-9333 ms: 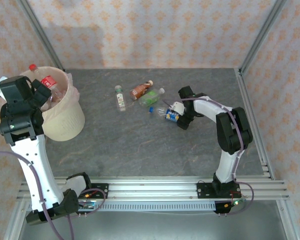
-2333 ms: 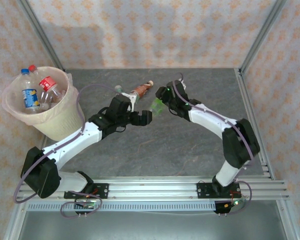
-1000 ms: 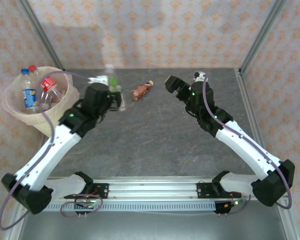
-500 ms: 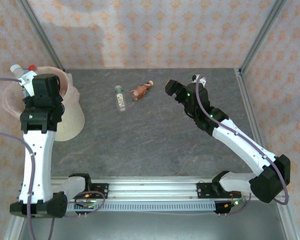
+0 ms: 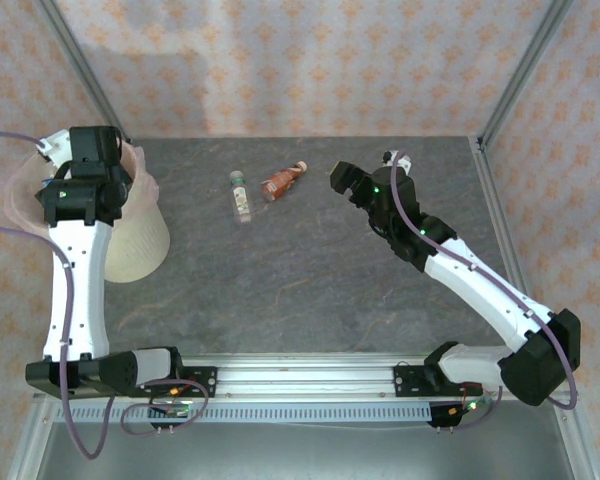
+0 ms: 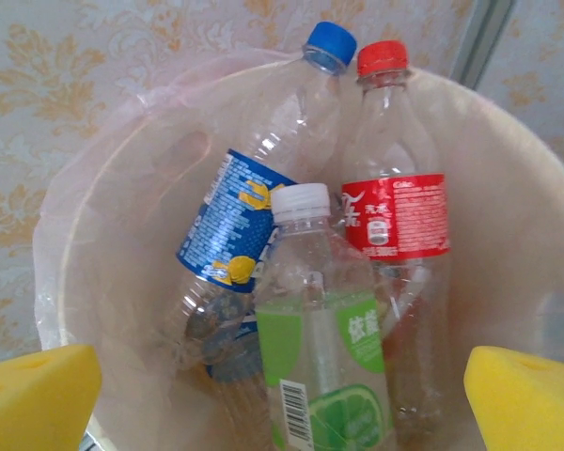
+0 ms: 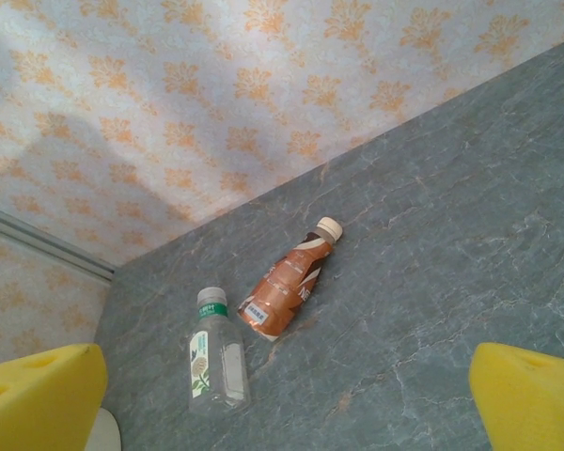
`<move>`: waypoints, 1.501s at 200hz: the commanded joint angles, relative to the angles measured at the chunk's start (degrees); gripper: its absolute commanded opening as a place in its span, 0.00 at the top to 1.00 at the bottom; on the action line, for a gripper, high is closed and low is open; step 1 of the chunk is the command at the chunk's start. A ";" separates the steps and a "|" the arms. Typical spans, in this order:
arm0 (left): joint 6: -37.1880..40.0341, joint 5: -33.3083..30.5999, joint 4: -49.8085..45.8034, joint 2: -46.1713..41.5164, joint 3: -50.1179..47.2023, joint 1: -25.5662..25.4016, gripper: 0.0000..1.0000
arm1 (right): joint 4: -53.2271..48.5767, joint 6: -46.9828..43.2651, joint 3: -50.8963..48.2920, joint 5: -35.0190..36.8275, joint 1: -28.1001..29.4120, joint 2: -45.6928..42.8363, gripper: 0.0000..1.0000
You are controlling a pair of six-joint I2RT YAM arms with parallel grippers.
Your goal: Put the plastic bottles in the bin
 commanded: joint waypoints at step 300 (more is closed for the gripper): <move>-1.41 25.34 18.60 50.97 6.99 -21.78 0.09 | -5.40 -9.14 -8.72 2.84 -0.31 -10.80 0.01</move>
